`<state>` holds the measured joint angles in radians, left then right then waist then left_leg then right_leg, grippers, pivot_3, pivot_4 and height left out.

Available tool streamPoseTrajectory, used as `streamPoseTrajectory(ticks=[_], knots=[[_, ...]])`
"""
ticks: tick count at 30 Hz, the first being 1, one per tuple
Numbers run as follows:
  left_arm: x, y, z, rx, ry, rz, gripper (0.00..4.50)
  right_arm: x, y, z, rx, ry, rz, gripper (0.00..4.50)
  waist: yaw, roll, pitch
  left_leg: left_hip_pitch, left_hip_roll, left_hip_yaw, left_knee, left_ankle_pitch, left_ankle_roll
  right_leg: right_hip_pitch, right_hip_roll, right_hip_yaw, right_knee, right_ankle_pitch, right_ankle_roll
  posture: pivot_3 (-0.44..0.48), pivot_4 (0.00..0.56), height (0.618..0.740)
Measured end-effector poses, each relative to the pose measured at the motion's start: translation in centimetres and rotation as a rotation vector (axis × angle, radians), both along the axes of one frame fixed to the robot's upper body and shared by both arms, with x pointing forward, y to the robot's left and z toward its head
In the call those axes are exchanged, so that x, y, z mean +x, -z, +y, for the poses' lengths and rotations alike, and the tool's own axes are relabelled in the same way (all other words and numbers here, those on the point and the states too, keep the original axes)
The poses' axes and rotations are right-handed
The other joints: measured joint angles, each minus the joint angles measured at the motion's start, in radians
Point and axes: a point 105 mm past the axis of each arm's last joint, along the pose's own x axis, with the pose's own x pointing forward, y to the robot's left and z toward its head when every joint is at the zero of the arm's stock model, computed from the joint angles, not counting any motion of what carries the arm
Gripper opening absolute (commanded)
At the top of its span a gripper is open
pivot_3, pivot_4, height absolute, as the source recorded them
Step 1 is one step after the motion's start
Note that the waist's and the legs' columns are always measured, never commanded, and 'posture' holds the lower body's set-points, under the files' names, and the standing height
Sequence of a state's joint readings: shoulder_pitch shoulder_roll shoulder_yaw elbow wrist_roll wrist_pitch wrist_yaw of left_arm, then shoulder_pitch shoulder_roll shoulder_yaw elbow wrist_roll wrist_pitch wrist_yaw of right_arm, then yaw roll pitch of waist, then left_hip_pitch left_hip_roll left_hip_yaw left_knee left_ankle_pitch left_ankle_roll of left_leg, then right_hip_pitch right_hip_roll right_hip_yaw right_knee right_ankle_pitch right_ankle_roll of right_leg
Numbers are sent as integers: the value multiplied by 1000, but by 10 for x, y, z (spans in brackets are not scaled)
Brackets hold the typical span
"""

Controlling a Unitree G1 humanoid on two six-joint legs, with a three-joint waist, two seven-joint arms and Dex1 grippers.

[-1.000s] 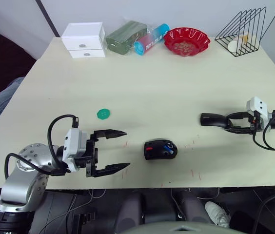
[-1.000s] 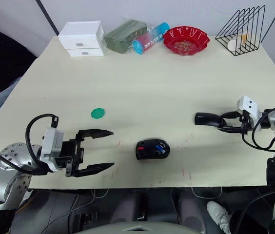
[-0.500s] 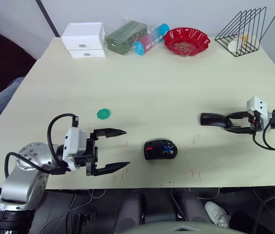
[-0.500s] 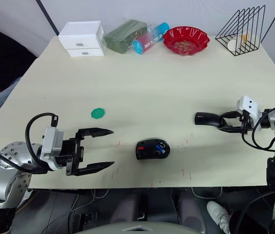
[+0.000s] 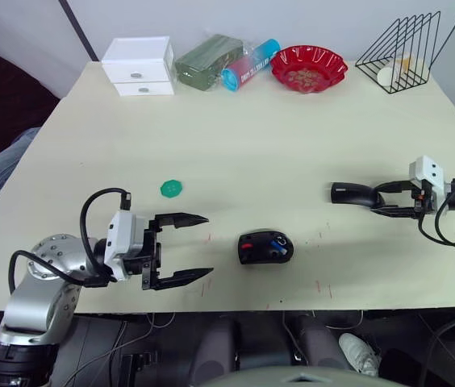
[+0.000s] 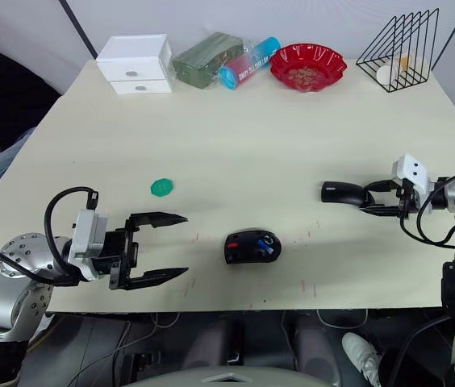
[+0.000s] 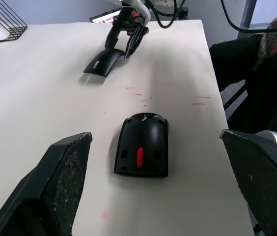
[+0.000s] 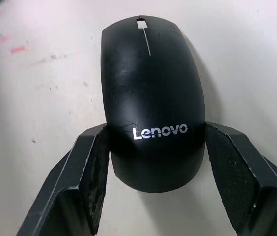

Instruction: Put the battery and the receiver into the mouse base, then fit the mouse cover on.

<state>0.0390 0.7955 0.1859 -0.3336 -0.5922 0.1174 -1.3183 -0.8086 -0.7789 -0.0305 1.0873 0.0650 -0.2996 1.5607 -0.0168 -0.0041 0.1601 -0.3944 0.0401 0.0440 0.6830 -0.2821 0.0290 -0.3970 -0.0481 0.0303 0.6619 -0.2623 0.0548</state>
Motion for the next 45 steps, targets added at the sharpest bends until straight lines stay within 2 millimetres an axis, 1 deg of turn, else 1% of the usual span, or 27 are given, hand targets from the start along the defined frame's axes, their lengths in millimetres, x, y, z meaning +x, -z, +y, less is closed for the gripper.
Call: streamPoseTrajectory(ticks=[3, 6, 8, 10, 13, 14, 17, 19, 20, 21, 23, 24, 26, 28, 33, 36, 42, 45], knots=[[1, 0, 1, 3, 10, 1, 4500, -3, -5, 8, 12, -27, -9, 2842, 1, 0, 0, 0, 0, -1, 0, 0, 0, 0, 0, -1, 0, 0, 0, 0, 150, 740], [4, -1, 2, 6, 22, -8, 4500, -17, -6, 25, 15, -70, 2, 2842, 7, 0, 0, -1, 1, -4, 0, 0, 0, 0, 0, -3, 0, 0, 0, 0, 150, 740], [5, -2, 1, 6, 30, -13, 4500, -28, -9, 41, 10, -111, 3, 2842, 6, 1, 0, -2, 0, -8, 0, 0, 0, -1, 0, -2, 0, 0, 0, 0, 150, 740], [5, -3, 1, 8, 40, -16, 4500, -34, -14, 50, 1, -117, -1, 2842, 5, 1, 0, -2, 0, -8, 0, 0, 0, -1, 0, -2, 0, 0, 0, 0, 150, 740], [5, -2, 1, 9, 48, -13, 4500, -39, -21, 55, -25, -109, -16, 2842, 4, 0, 1, -2, 0, -8, 1, 0, 0, -1, 0, -2, 0, 0, 0, 0, 150, 740], [5, -2, 0, 10, 55, -10, 4500, -44, -22, 59, -47, -103, -17, 2842, 5, 1, 1, -2, 0, -9, 0, 0, 0, -1, 0, -2, 1, 0, 0, 0, 150, 740], [7, -1, 1, 14, 65, -7, 4500, -54, -33, 83, -94, -137, -52, 2842, 3, 1, 1, -2, 0, -10, 0, 0, 0, -1, 1, -2, 1, 0, 0, 0, 150, 740], [7, -1, 1, 16, 67, -7, 4500, -55, -37, 88, -99, -135, -64, 2842, 4, 0, 1, -2, 0, -10, 0, 0, 0, -1, 1, -3, 1, 0, 0, 0, 150, 740], [8, 0, 2, 18, 69, -3, 4500, -59, -40, 94, -118, -135, -73, 2842, 5, -1, 1, -2, 0, -10, 0, 0, 0, -1, 1, -3, 1, 0, 0, 0, 150, 740], [9, 0, 2, 19, 71, -3, 4500, -59, -41, 96, -119, -137, -75, 2842, 5, -1, 2, -3, 0, -10, 0, 0, 0, -1, 1, -3, 1, 0, 0, 0, 150, 740], [10, 0, 3, 20, 75, -1, 4500, -66, -45, 108, -126, -148, -89, 2842, 6, -2, 2, -3, 0, -11, 0, 0, 0, -2, 1, -3, 0, 0, 0, 0, 150, 740], [10, 0, 3, 21, 77, -1, 4500, -68, -46, 111, -128, -154, -93, 2842, 6, -2, 2, -3, 0, -11, 0, 0, 0, -2, 1, -3, 0, 0, 0, 0, 150, 740], [11, -1, 4, 22, 88, 1, 4500, -76, -44, 123, -137, -165, -82, 2842, 6, -2, 3, -4, 0, -11, 0, 0, 0, -2, 1, -4, 0, 0, 0, 0, 150, 740], [10, 0, 5, 18, 95, 20, 4500, -84, -39, 130, -155, -175, -63, 2842, 6, -3, 3, -4, 0, -11, 0, 0, 0, -2, 1, -4, 0, 0, 0, 0, 150, 740], [8, 1, 11, 20, 120, 68, 4500, -94, -32, 140, -175, -173, -24, 2842, 5, -3, 3, -4, 0, -12, 0, 0, 0, -2, 1, -4, 0, 0, 0, 0, 150, 740], [7, 3, 18, 37, 126, 91, 4500, -99, -28, 147, -198, -176, -2, 2842, 5, -4, 3, -4, 0, -12, 0, 0, 0, -2, 1, -4, 0, 0, 0, 0, 150, 740], [10, 0, 24, 41, 121, 96, 4500, -101, -25, 159, -238, -168, 8, 2842, 5, -6, 5, -5, 0, -12, 0, 0, 0, -3, 0, -4, 0, 0, 0, 0, 150, 740], [11, -2, 26, 42, 123, 92, 4500, -102, -23, 171, -239, -169, 11, 2842, 4, -7, 5, -6, 0, -12, 0, 0, 0, -5, 0, -4, 0, 0, 0, 0, 150, 740]])
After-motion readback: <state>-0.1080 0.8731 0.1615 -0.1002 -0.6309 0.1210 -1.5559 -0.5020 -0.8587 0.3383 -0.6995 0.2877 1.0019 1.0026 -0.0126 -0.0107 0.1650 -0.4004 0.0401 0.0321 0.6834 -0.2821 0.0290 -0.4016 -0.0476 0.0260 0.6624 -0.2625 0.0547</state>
